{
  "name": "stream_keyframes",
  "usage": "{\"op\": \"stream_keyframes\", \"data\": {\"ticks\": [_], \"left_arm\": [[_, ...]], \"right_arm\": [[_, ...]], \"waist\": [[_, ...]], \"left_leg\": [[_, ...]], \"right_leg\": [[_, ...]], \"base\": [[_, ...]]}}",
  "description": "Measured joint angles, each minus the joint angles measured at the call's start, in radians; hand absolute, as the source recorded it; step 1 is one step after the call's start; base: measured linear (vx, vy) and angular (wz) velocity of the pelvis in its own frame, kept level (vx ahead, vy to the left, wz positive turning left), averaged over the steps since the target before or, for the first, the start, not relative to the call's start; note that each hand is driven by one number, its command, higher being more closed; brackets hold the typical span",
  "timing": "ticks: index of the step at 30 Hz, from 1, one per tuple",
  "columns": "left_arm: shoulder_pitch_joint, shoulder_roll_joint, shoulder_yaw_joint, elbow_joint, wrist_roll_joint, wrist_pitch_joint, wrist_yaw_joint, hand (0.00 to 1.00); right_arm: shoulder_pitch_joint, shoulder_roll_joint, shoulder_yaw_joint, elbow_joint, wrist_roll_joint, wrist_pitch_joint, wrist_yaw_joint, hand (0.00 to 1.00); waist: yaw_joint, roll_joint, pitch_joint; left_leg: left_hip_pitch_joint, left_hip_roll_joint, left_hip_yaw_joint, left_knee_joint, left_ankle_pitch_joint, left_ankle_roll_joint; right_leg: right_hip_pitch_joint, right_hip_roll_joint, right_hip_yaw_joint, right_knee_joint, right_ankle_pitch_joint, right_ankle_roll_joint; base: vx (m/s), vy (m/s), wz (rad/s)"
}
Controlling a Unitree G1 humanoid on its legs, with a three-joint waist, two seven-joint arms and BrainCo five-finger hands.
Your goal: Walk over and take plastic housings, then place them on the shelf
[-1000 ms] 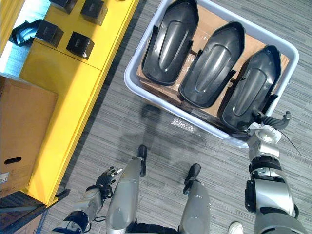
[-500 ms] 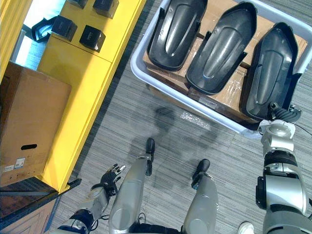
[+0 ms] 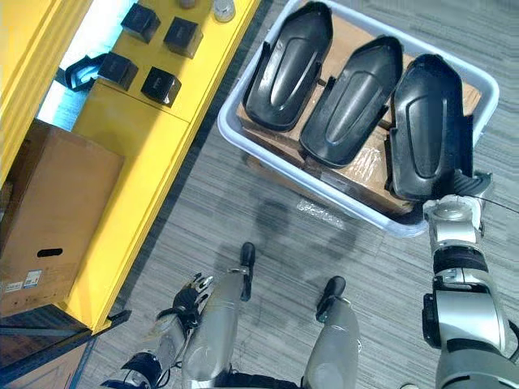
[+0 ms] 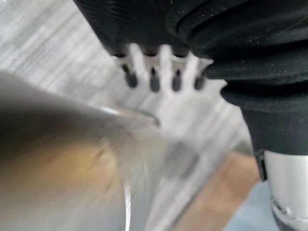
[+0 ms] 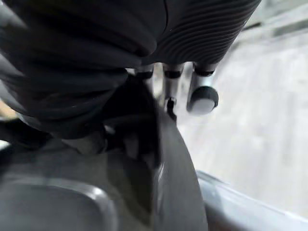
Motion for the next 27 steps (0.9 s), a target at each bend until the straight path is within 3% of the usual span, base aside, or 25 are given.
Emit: {"op": "stream_keyframes", "data": {"ticks": [5, 10, 14, 17, 20, 21, 22, 27], "left_arm": [[0.093, 0.034, 0.048, -0.107, -0.066, -0.002, -0.019, 0.0], [0.155, 0.04, 0.072, -0.322, -0.107, -0.002, -0.058, 0.0], [0.185, 0.058, 0.07, -0.518, -0.151, 0.01, -0.061, 0.0], [0.174, 0.057, 0.047, -0.639, -0.151, 0.038, -0.062, 0.0], [0.145, 0.055, -0.003, -0.723, -0.151, 0.053, -0.06, 0.0], [0.11, 0.047, -0.039, -0.758, -0.151, 0.079, -0.059, 0.0], [0.103, 0.042, -0.048, -0.762, -0.151, 0.082, -0.059, 0.0], [-0.026, 0.019, -0.209, -0.801, -0.158, 0.232, -0.06, 0.0]], "right_arm": [[0.126, 0.086, -0.055, -0.13, -0.044, 0.001, -0.045, 1.0], [0.244, 0.148, -0.149, -0.268, -0.077, 0.009, -0.083, 1.0], [0.346, 0.23, -0.158, -0.418, -0.151, -0.002, -0.133, 1.0], [0.405, 0.292, -0.155, -0.513, -0.245, -0.043, -0.17, 1.0], [0.419, 0.32, -0.148, -0.557, -0.315, -0.093, -0.196, 1.0], [0.427, 0.332, -0.13, -0.587, -0.354, -0.139, -0.217, 1.0], [0.429, 0.333, -0.127, -0.593, -0.362, -0.15, -0.221, 1.0], [0.443, 0.362, -0.019, -0.696, -0.482, -0.344, -0.276, 1.0]], "waist": [[-0.004, -0.088, -0.037], [-0.008, -0.123, -0.046], [-0.016, -0.16, -0.112], [-0.023, -0.175, -0.166], [-0.031, -0.174, -0.203], [-0.035, -0.172, -0.226], [-0.036, -0.171, -0.231], [-0.066, -0.16, -0.277]], "left_leg": [[0.121, 0.004, 0.02, -0.082, 0.006, -0.01], [0.245, 0.0, 0.031, -0.173, 0.019, -0.018], [0.311, 0.0, 0.054, -0.249, 0.029, -0.025], [0.358, 0.0, 0.08, -0.277, 0.03, -0.026], [0.379, 0.0, 0.103, -0.279, 0.03, -0.026], [0.406, 0.0, 0.121, -0.292, 0.03, -0.026], [0.408, 0.0, 0.122, -0.295, 0.03, -0.026], [0.472, -0.004, 0.165, -0.376, 0.047, -0.022]], "right_leg": [[0.112, 0.013, -0.005, -0.084, 0.011, 0.003], [0.25, 0.028, -0.025, -0.205, 0.053, 0.011], [0.298, 0.035, -0.024, -0.265, 0.072, 0.015], [0.35, 0.039, -0.024, -0.322, 0.095, 0.022], [0.376, 0.04, -0.024, -0.354, 0.122, 0.025], [0.395, 0.04, -0.022, -0.374, 0.141, 0.027], [0.397, 0.04, -0.022, -0.377, 0.145, 0.028], [0.397, 0.037, -0.016, -0.385, 0.168, 0.033]], "base": [[0.08, -0.022, -0.05], [0.11, -0.015, -0.01], [0.13, -0.029, -0.1], [0.11, -0.012, -0.07], [0.1, 0.016, -0.12], [0.02, 0.021, -0.19], [0.04, 0.033, -0.22], [-0.01, 0.029, -0.2]]}}
